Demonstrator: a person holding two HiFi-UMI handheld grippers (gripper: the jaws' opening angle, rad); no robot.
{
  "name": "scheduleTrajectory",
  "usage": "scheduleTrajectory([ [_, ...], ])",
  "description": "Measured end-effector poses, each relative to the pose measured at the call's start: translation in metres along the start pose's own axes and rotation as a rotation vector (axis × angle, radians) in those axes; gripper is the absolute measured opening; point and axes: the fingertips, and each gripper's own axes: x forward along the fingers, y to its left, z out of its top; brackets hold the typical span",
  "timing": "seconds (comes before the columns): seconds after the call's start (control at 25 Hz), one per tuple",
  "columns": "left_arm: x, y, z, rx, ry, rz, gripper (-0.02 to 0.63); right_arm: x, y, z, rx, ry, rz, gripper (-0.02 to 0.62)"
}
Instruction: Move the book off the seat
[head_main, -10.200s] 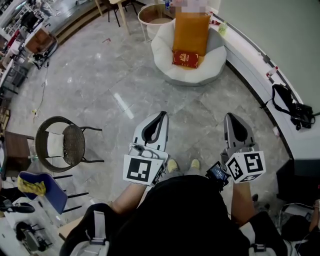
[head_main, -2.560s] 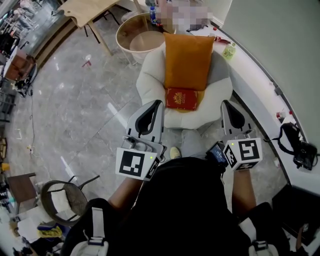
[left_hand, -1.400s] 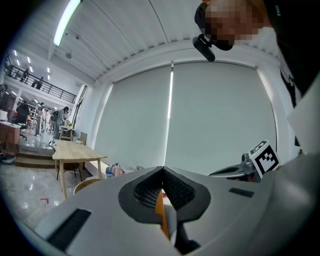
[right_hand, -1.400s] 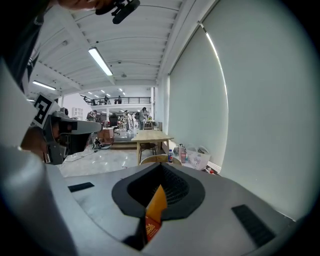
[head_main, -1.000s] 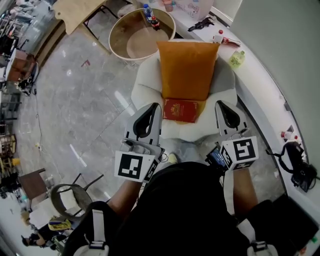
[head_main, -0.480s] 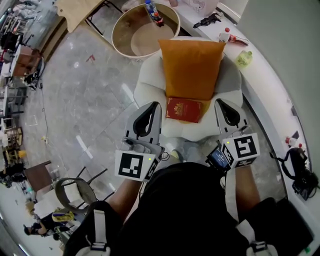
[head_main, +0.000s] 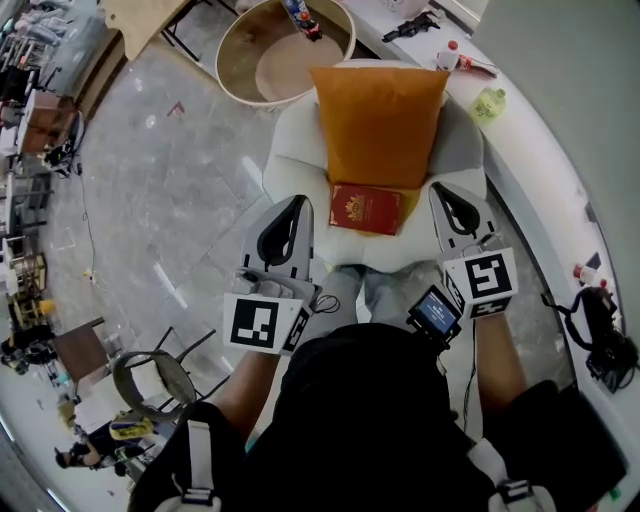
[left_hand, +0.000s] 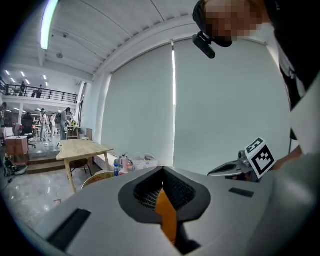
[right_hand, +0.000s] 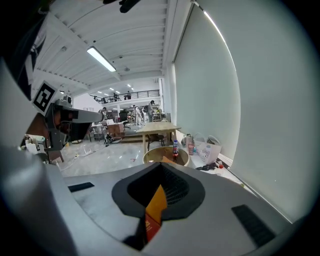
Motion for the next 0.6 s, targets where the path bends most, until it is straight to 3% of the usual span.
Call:
scheduleTrajectory([
  [0.28,0.019,0.015,-0.069,-0.025,0.107,-0.02,0.011,0.027,-0.003,-0.061,0.012,0.133,0.005,0.011],
  [0.6,0.058,0.046,-0.188,-0.074,0.234,-0.044,0.011,0.098,0.005,-0.178,0.117,0.263,0.09,0.011],
])
